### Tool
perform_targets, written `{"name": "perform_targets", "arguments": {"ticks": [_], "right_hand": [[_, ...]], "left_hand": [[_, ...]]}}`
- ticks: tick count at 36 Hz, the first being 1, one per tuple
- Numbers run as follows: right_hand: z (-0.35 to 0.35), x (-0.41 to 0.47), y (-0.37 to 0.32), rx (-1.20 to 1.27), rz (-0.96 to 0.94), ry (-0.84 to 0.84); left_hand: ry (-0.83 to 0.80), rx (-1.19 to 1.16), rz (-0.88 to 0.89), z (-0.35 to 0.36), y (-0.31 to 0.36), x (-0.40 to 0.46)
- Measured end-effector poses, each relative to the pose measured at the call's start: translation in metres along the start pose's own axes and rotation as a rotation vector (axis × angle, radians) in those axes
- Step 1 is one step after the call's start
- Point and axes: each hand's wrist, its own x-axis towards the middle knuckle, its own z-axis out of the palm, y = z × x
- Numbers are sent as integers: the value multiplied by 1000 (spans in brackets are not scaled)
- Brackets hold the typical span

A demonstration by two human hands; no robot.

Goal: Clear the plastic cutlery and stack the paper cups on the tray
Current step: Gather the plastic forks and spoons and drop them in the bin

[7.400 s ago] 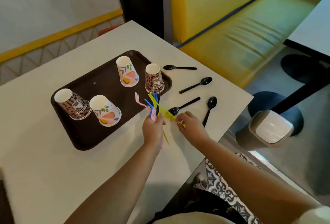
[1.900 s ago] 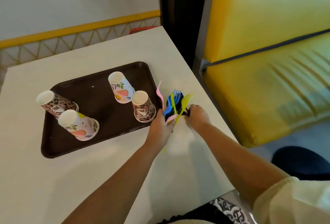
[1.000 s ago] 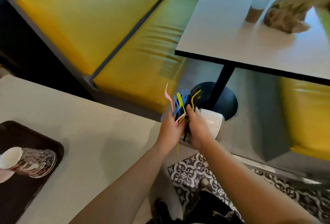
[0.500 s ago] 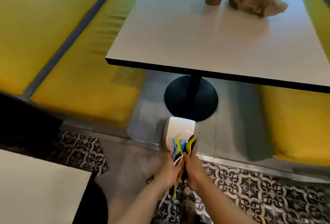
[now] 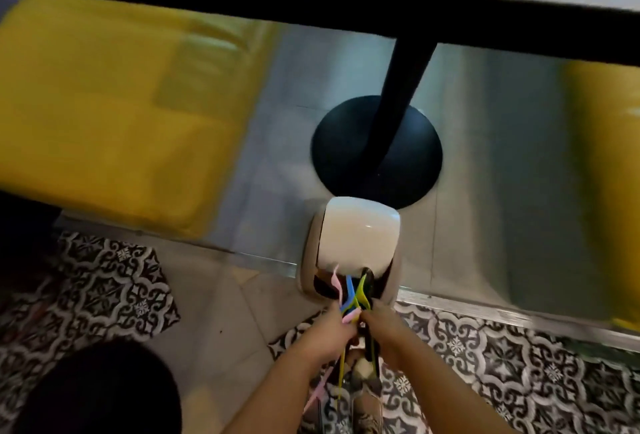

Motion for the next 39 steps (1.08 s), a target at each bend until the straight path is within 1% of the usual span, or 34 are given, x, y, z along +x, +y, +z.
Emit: {"name": "perform_targets", "arguments": {"ticks": [3,7,11,14,19,23,26,28,30,34,37,39], "right_hand": [[-1,21,-2,-37,-48,46],[3,29,-19,-47,-33,56],[5,45,-30,-50,1,90],[8,49,-36,108,69,79],[9,61,-44,346,107,91],[16,67,-49,502,136,114],[18,71,-52,545,67,109],[14,67,-54,562,16,103],[12,61,-57,579,-18,98],[11,46,-61,570,-29,126],[12,34,-60,497,-27,124],[13,23,-59,386,-8,108]], "left_hand": [[3,31,-50,-6,7,16],[51,44,-87,-15,15,39],[66,-39,-86,-23,25,56],[103,-162,-107,-29,30,69],[167,-258,-116,-35,38,83],[118,-456,-123,-31,51,85],[128,-408,-67,-29,54,87],[167,-353,-23,-29,54,85],[215,-273,-24,-29,53,80],[255,-156,-4,-26,49,68],[232,-91,5,-24,46,55],[228,-60,25,-20,43,46]]}}
